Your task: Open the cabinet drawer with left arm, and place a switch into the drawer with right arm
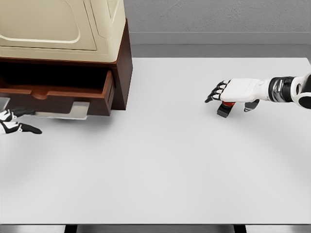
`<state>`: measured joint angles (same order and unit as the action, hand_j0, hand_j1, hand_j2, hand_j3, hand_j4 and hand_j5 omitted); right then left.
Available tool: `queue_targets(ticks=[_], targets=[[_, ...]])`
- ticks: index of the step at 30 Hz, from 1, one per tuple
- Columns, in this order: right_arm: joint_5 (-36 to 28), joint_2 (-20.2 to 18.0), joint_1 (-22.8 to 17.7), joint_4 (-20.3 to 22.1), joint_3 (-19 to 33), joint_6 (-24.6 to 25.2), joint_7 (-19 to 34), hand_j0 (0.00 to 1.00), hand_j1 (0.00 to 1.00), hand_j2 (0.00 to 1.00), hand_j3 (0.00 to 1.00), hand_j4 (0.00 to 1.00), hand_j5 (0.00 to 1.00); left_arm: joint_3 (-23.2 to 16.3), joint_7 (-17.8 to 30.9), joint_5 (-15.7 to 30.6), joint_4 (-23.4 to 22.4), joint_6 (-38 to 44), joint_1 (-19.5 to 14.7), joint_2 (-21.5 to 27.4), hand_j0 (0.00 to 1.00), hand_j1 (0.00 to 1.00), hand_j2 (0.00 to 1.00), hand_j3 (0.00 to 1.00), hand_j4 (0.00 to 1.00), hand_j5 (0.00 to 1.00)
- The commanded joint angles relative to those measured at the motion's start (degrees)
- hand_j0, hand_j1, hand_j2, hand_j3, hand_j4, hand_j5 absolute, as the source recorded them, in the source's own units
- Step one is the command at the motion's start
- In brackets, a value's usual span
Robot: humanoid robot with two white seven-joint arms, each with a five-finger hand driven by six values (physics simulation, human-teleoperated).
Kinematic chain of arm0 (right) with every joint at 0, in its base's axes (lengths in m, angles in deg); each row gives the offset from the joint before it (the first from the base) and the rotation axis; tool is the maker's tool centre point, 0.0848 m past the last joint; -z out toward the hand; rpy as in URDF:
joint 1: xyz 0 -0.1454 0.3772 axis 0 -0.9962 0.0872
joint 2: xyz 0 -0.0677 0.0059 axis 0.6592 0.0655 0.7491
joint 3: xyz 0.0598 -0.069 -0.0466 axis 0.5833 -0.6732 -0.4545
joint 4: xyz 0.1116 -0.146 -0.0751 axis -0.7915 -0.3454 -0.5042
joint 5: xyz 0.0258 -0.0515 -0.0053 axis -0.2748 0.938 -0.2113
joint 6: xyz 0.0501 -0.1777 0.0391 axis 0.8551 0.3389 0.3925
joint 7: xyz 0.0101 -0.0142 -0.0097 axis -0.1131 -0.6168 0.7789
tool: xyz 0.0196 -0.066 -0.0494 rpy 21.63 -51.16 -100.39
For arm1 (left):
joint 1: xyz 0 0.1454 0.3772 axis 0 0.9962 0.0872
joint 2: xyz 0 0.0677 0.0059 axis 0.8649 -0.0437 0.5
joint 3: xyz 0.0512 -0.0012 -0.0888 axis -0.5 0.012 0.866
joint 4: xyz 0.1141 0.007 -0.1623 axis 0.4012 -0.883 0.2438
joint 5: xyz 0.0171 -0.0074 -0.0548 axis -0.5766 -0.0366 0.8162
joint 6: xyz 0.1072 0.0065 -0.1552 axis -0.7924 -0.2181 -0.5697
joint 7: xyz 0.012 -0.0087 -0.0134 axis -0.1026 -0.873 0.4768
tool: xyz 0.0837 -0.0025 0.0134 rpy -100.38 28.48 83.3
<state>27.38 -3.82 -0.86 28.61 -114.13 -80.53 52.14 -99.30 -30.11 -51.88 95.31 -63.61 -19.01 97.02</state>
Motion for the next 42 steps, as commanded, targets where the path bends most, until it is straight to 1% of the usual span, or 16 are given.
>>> queue_targets(ticks=[1,4,5,6,8,12,15,18,21,24,26,27,29,32,36,42], targets=[[-0.22,-0.03,0.0,0.0,0.05,0.13,-0.02,1.0,1.0,1.0,1.0,1.0,1.0,-0.1,0.62,-1.61,-0.26,-0.09,0.01,0.54,1.0,1.0,1.0,1.0,1.0,1.0],[-0.22,-0.12,0.0,0.0,-0.04,0.13,-0.02,1.0,1.0,1.0,1.0,1.0,1.0,-0.01,0.62,-1.53,-0.26,-0.09,-0.08,0.63,1.0,1.0,1.0,1.0,1.0,1.0],[-0.22,-0.12,0.0,0.0,0.05,0.13,-0.02,0.98,0.98,0.98,0.98,0.98,0.98,-0.01,0.62,-1.26,-0.26,-0.09,-0.08,0.63,1.0,1.0,1.0,1.0,1.0,1.0],[-0.22,-0.12,0.0,0.0,0.05,0.13,-0.02,0.93,0.93,0.93,0.93,0.93,0.93,0.08,0.71,0.23,-0.26,-0.09,-0.34,0.63,1.0,1.0,1.0,1.0,1.0,1.0],[-0.13,-0.03,0.0,0.0,0.05,0.13,-0.02,0.89,0.89,0.89,0.89,0.89,0.89,0.16,1.41,0.58,-0.26,-0.09,-0.61,0.63,1.0,1.0,1.0,1.0,1.0,1.0],[-0.22,-0.12,0.0,0.0,0.05,0.13,-0.02,0.89,0.89,0.89,0.89,0.89,0.89,0.43,1.5,1.72,-0.26,-0.09,-0.78,0.63,1.0,1.0,1.0,1.0,1.0,1.0],[-0.13,-0.03,0.0,0.09,0.05,0.13,-0.02,0.86,0.86,0.86,0.86,0.86,0.86,0.6,1.67,3.13,-0.26,-0.09,-1.49,0.63,1.0,1.0,1.0,1.0,1.0,1.0],[-0.13,-0.03,0.0,0.09,-0.04,0.13,-0.02,0.87,0.87,0.87,0.87,0.87,0.87,1.48,3.6,4.54,-0.35,-0.09,-1.92,0.81,1.0,1.0,1.0,1.0,1.0,1.0],[-0.22,0.05,0.0,0.09,-0.04,0.13,-0.02,0.87,0.87,0.87,0.87,0.87,0.87,2.18,5.12,6.82,-0.35,-0.09,-2.01,1.16,1.0,1.0,1.0,1.0,1.0,1.0],[-0.22,0.05,0.0,0.09,-0.04,0.13,-0.02,0.86,0.86,0.86,0.86,0.86,0.86,2.89,5.12,9.46,-0.44,-0.09,-2.89,2.3,1.0,1.0,1.0,1.0,1.0,1.0],[-0.22,0.05,0.0,0.09,-0.22,0.13,-0.02,0.84,0.84,0.84,0.84,0.84,0.84,3.33,5.12,10.78,-0.44,-0.09,-2.89,2.92,1.0,1.0,1.0,1.0,1.0,1.0],[-0.22,0.05,0.0,0.09,-0.22,0.13,-0.02,0.84,0.84,0.84,0.84,0.84,0.84,3.41,5.12,12.62,-0.79,-0.09,-2.89,3.44,1.0,1.0,1.0,1.0,1.0,1.0],[-0.22,0.05,0.0,0.09,-0.22,0.13,-0.02,0.82,0.82,0.82,0.82,0.82,0.82,3.5,5.12,13.68,-1.75,-0.09,-2.89,3.97,1.0,1.0,1.0,1.0,1.0,1.0],[-0.22,0.05,0.0,0.09,-0.22,0.13,-0.02,0.78,0.78,0.78,0.78,0.78,0.78,3.41,5.12,13.68,-5.27,-0.09,-2.8,4.85,1.0,1.0,1.0,1.0,1.0,1.0],[-0.13,0.05,-0.09,0.09,-0.3,0.13,-0.02,0.78,0.78,0.78,0.78,0.78,0.78,2.98,5.12,13.5,-9.4,-0.09,-2.8,5.11,1.0,1.0,1.0,1.0,1.0,1.0],[-0.22,0.05,-0.09,0.09,-0.3,0.13,-0.02,0.76,0.76,0.76,0.76,0.76,0.76,2.8,5.12,13.5,-11.24,-0.09,-2.63,7.05,1.0,1.0,1.0,1.0,1.0,1.0]])
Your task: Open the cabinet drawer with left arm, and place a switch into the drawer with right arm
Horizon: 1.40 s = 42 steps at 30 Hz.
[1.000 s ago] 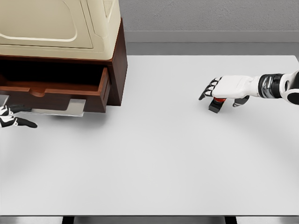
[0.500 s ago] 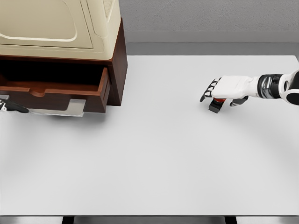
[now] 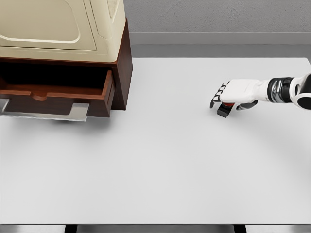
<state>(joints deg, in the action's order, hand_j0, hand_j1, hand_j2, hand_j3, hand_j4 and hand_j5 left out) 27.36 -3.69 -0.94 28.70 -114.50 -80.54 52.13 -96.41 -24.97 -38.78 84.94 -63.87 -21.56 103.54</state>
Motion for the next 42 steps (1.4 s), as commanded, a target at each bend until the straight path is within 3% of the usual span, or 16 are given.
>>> queue_targets(ticks=[1,3,8,13,22,28,37,42], targets=[[-0.2,0.01,0.0,0.0,-0.03,0.13,-0.02,0.74,0.74,0.74,0.74,0.74,0.74,-0.36,-0.02,0.4,-2.01,0.16,0.01,0.53,1.0,1.0,1.0,1.0,1.0,1.0],[-0.2,0.01,0.0,0.0,-0.03,0.13,-0.02,0.7,0.7,0.7,0.7,0.7,0.7,-0.8,-0.02,0.31,-2.63,0.16,0.01,0.53,1.0,1.0,1.0,1.0,1.0,1.0],[-0.28,0.01,0.0,0.01,-0.11,0.13,-0.02,0.59,0.59,0.59,0.59,0.59,0.59,-8.0,-0.02,0.05,-0.35,0.16,0.36,0.27,1.0,1.0,1.0,1.0,1.0,1.0],[-0.37,0.01,0.0,0.0,-0.11,0.13,-0.02,0.51,0.51,0.51,0.51,0.51,0.51,-10.55,-0.02,-0.04,-0.35,0.16,0.36,0.44,1.0,1.0,1.0,1.0,1.0,1.0],[-0.81,0.01,0.0,0.0,-0.03,0.13,-0.02,0.46,0.46,0.46,0.46,0.46,0.46,-11.96,-0.02,-4.87,-0.35,0.16,0.8,-1.93,1.0,1.0,1.0,1.0,1.0,1.0],[-2.57,0.19,0.0,0.0,0.68,0.13,-0.02,0.35,0.35,0.35,0.35,0.35,0.35,-12.66,-0.02,-9.01,2.11,0.16,0.8,-5.1,1.0,1.0,1.0,1.0,1.0,1.0],[-3.54,3.26,2.55,0.44,1.38,0.13,-0.02,0.31,0.31,0.31,0.31,0.31,0.31,-12.66,-0.02,-9.27,4.84,0.16,0.71,-7.9,1.0,1.0,1.0,1.0,1.0,1.0],[-6.0,4.76,4.75,2.82,1.29,0.13,-0.02,0.31,0.31,0.31,0.31,0.31,0.31,-12.22,-0.02,-9.27,7.83,0.16,0.63,-9.31,1.0,1.0,1.0,1.0,1.0,1.0]])
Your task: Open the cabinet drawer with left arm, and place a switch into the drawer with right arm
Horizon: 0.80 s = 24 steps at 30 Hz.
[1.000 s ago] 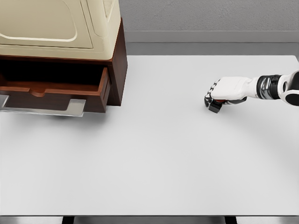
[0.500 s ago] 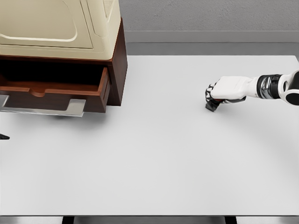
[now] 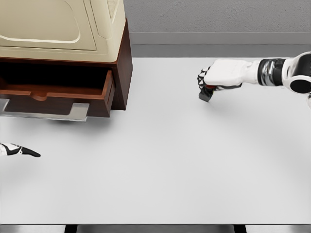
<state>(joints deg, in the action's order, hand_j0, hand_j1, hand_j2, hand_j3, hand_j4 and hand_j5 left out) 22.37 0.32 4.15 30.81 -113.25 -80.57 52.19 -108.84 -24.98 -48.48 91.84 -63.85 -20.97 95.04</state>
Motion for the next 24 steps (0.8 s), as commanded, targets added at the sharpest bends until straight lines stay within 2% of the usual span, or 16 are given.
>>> queue_targets(ticks=[1,5,10,13,17,21,24], targets=[[-1.1,1.36,0.09,0.79,0.05,0.16,-0.07,0.31,0.31,0.31,0.31,0.31,0.31,0.38,-0.01,0.35,1.46,0.14,0.04,-1.26,1.0,1.0,1.0,1.0,1.0,1.0],[-1.1,4.17,1.67,0.88,-0.39,0.16,-0.07,0.31,0.31,0.31,0.31,0.31,0.31,0.47,-0.01,0.44,2.43,0.14,0.04,-2.22,1.0,1.0,1.0,1.0,1.0,1.0],[-1.54,5.58,3.87,1.58,-0.74,0.16,-0.07,0.31,0.31,0.31,0.31,0.31,0.31,0.47,-0.01,0.53,2.87,0.14,0.04,-4.42,1.0,1.0,1.0,1.0,1.0,1.0],[-3.56,6.9,7.47,1.58,-5.13,0.16,-0.07,0.31,0.31,0.31,0.31,0.31,0.31,0.47,-0.01,0.44,2.95,0.14,0.04,-6.18,1.0,1.0,1.0,1.0,1.0,1.0],[-3.65,11.73,11.16,1.49,-10.15,0.16,-0.07,0.31,0.31,0.31,0.31,0.31,0.31,0.38,-0.01,-0.97,2.95,0.14,0.12,-9.08,1.0,1.0,1.0,1.0,1.0,1.0],[-3.74,13.66,12.92,1.49,-10.76,0.16,-0.07,0.31,0.31,0.31,0.31,0.31,0.31,0.38,-0.01,-1.41,2.87,0.14,0.12,-10.66,1.0,1.0,1.0,1.0,1.0,1.0],[-6.28,13.93,15.38,1.49,-12.25,0.16,-0.07,0.31,0.31,0.31,0.31,0.31,0.31,0.38,-0.01,-1.67,2.87,0.14,0.12,-10.84,1.0,1.0,1.0,1.0,1.0,1.0]])
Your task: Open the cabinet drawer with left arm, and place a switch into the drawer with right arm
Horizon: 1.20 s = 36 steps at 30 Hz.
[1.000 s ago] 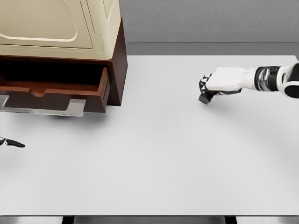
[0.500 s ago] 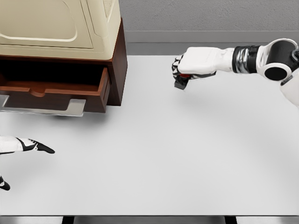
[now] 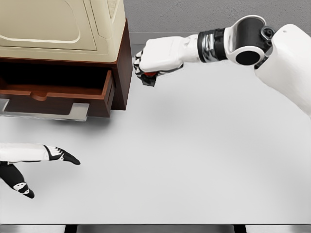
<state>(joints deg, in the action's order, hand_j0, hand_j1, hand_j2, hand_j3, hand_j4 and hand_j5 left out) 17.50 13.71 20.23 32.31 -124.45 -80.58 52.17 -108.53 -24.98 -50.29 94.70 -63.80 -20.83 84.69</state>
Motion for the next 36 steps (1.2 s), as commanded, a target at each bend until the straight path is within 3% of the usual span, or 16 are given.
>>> queue_targets(ticks=[1,5,14,22,31,36], targets=[[-2.38,0.63,0.18,0.0,-1.33,0.18,-0.05,0.31,0.31,0.31,0.31,0.31,0.31,0.08,0.0,-0.04,0.0,0.09,-0.02,-0.48,1.0,1.0,1.0,1.0,1.0,1.0],[-6.42,0.63,3.78,0.52,-4.23,0.18,-0.05,0.31,0.31,0.31,0.31,0.31,0.31,0.08,0.0,-0.04,0.0,0.09,-0.02,-0.48,1.0,1.0,1.0,1.0,1.0,1.0],[-6.6,3.17,6.68,2.02,-5.81,0.18,-0.05,0.31,0.31,0.31,0.31,0.31,0.31,-0.01,0.0,-0.74,-0.09,0.09,-0.02,-0.48,1.0,1.0,1.0,1.0,1.0,1.0],[-8.36,8.53,10.55,1.67,-8.01,0.18,-0.05,0.31,0.31,0.31,0.31,0.31,0.31,-0.1,0.0,-1.44,-0.17,0.09,-0.02,-0.48,1.0,1.0,1.0,1.0,1.0,1.0],[-8.45,17.24,14.68,-8.79,-8.88,0.18,-0.05,0.31,0.31,0.31,0.31,0.31,0.31,-0.28,0.0,-2.41,-0.17,0.09,-0.02,-0.57,1.0,1.0,1.0,1.0,1.0,1.0],[-8.53,19.96,15.65,-9.76,-10.29,0.18,-0.05,0.32,0.32,0.32,0.32,0.32,0.32,-0.28,0.0,-2.5,-0.26,0.09,0.07,-0.66,1.0,1.0,1.0,1.0,1.0,1.0]])
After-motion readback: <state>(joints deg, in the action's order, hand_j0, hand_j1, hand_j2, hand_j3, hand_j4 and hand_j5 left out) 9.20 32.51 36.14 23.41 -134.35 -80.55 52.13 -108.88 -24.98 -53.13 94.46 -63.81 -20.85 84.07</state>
